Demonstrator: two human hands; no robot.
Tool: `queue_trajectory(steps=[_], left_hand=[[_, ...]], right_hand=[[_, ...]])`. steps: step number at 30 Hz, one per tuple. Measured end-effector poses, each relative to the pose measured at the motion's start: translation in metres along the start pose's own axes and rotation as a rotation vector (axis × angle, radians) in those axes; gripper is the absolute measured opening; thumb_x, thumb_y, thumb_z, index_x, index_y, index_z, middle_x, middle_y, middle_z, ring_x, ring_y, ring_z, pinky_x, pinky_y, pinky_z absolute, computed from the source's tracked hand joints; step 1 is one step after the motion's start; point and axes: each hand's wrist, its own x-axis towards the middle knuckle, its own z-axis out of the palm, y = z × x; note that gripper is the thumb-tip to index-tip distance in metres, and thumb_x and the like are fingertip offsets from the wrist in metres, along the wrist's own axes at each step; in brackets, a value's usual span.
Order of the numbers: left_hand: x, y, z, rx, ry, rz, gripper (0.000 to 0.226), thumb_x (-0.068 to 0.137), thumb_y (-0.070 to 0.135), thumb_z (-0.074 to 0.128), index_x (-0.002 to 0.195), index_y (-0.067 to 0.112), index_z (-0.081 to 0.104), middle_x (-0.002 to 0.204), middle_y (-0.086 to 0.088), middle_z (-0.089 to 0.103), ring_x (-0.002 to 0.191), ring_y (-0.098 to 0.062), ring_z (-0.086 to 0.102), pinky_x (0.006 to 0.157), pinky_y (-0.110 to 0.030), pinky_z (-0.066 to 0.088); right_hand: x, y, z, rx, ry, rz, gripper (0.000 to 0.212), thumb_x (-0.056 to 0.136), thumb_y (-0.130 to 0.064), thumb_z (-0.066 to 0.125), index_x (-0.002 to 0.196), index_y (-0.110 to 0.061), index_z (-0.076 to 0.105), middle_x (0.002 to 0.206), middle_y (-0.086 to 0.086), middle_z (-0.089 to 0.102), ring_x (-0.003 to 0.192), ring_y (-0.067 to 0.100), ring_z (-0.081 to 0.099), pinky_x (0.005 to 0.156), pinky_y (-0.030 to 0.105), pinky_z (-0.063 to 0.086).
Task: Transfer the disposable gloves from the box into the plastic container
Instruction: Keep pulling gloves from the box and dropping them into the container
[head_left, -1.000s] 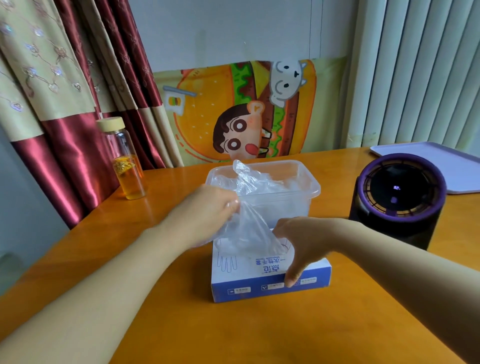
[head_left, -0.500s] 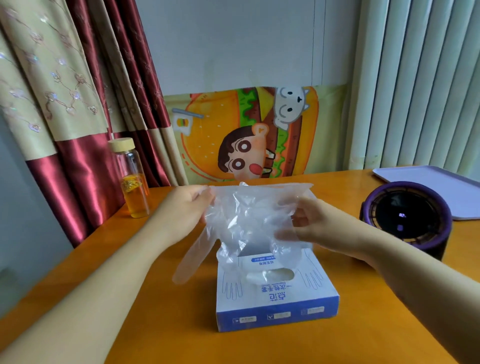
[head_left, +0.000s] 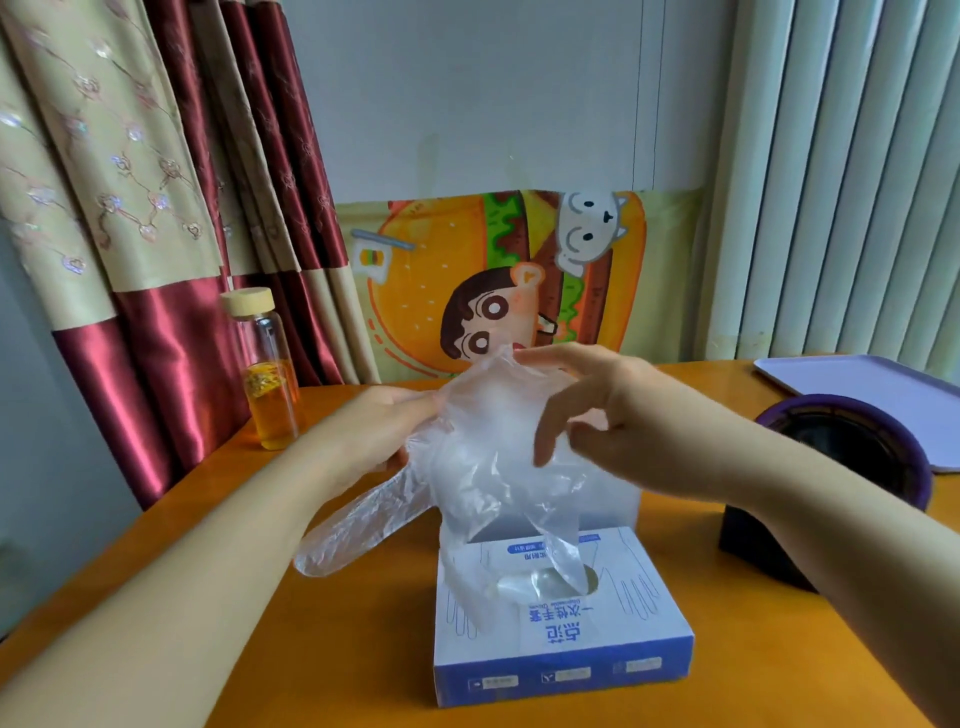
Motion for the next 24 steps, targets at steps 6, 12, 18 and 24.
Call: queue_trajectory(steps=[6, 12, 18, 24], left_hand=[[0.016, 0.001, -0.001, 0.030, -0.135, 0.103, 0.025, 0.098, 0.036, 0.047, 0.095, 0.029, 0.070, 0.108, 0.020, 0.065, 0.108, 0.002, 0.054, 0.097, -0.025, 0.036], [0.051, -0.001, -0.006, 0.100, -0.104, 0.100, 0.025, 0.096, 0.043, 0.049, 0.108, 0.027, 0.065, 0.105, 0.015, 0.065, 0.099, -0.003, 0.057, 0.094, -0.027, 0.039], [0.108, -0.016, -0.035, 0.672, 0.097, -0.101, 0.023, 0.095, 0.035, 0.053, 0.089, 0.018, 0.067, 0.094, 0.000, 0.065, 0.085, -0.018, 0.059, 0.080, -0.030, 0.048], [0.095, 0.027, 0.003, 0.709, 0.300, 0.477, 0.024, 0.094, 0.031, 0.054, 0.116, 0.029, 0.064, 0.120, 0.006, 0.055, 0.104, -0.016, 0.056, 0.092, -0.037, 0.048]], right_hand=[[0.035, 0.039, 0.002, 0.214, 0.054, 0.247, 0.015, 0.088, -0.022, 0.064, 0.097, -0.032, 0.071, 0.119, -0.022, 0.057, 0.122, 0.002, 0.046, 0.110, 0.034, 0.033], [0.053, 0.079, 0.007, 0.608, -0.070, 0.453, 0.020, 0.082, -0.002, 0.068, 0.091, -0.019, 0.073, 0.102, 0.000, 0.072, 0.092, 0.016, 0.069, 0.087, 0.026, 0.055], [0.065, 0.111, 0.015, 0.111, 0.053, 0.561, 0.026, 0.080, -0.001, 0.067, 0.104, -0.010, 0.072, 0.089, 0.001, 0.072, 0.078, 0.014, 0.069, 0.069, 0.015, 0.054], [0.065, 0.126, 0.040, -0.062, -0.102, 0.631, 0.055, 0.077, -0.003, 0.071, 0.130, -0.007, 0.055, 0.126, 0.006, 0.061, 0.101, 0.023, 0.063, 0.082, 0.024, 0.051]])
